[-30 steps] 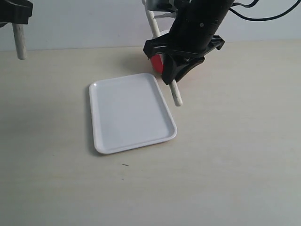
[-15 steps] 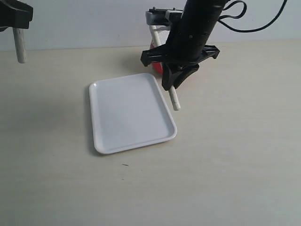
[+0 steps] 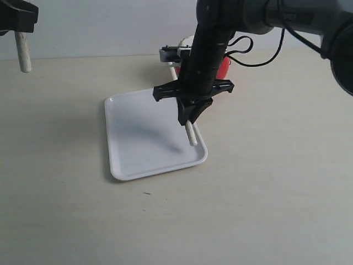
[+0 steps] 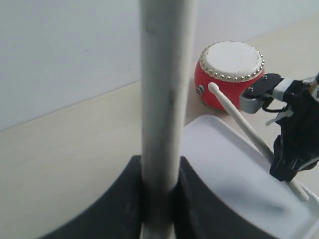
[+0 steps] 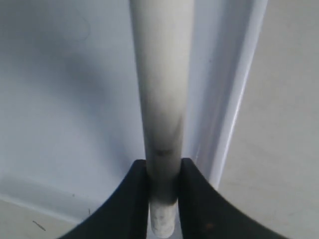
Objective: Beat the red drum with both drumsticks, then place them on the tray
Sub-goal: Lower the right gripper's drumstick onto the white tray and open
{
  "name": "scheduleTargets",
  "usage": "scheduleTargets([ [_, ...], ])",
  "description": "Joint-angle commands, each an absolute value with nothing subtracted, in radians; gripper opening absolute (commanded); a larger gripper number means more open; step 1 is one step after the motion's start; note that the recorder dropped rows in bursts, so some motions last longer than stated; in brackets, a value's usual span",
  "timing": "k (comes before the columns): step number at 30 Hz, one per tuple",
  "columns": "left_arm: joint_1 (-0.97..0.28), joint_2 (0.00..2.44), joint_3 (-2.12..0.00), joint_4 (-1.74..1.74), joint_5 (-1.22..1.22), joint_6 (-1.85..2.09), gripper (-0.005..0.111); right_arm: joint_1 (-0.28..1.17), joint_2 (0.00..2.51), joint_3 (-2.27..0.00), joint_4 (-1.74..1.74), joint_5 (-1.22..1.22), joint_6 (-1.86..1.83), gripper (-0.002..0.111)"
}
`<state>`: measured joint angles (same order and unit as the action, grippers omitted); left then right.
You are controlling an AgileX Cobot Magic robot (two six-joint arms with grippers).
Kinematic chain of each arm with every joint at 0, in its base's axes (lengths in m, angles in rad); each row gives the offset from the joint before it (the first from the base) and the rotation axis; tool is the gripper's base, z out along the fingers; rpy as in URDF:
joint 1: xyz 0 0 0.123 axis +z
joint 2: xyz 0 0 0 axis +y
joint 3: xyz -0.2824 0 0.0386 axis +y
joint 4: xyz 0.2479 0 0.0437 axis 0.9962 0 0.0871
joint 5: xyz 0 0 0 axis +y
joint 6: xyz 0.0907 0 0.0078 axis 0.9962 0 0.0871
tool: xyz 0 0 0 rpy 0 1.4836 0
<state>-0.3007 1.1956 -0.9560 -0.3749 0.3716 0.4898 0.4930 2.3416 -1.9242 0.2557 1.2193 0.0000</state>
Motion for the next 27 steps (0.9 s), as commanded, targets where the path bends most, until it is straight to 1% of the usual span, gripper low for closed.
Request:
scheduleTargets([
  [1, -0.298, 1.202, -0.954, -0.371, 0.353, 0.497, 0.0, 0.524, 2.357, -1.934, 0.246, 1.221, -0.013, 0.0],
  [8, -0.298, 1.214, -0.954, -0.371, 0.353, 0.497, 0.0, 0.535, 2.358, -1.934, 0.144, 1.221, 0.007, 0.0],
  [27, -0.298, 1.213, -0.954, -0.374, 0.353, 0.497, 0.0, 0.535, 2.41, -1.934, 0.142, 1.221, 0.013, 0.0],
])
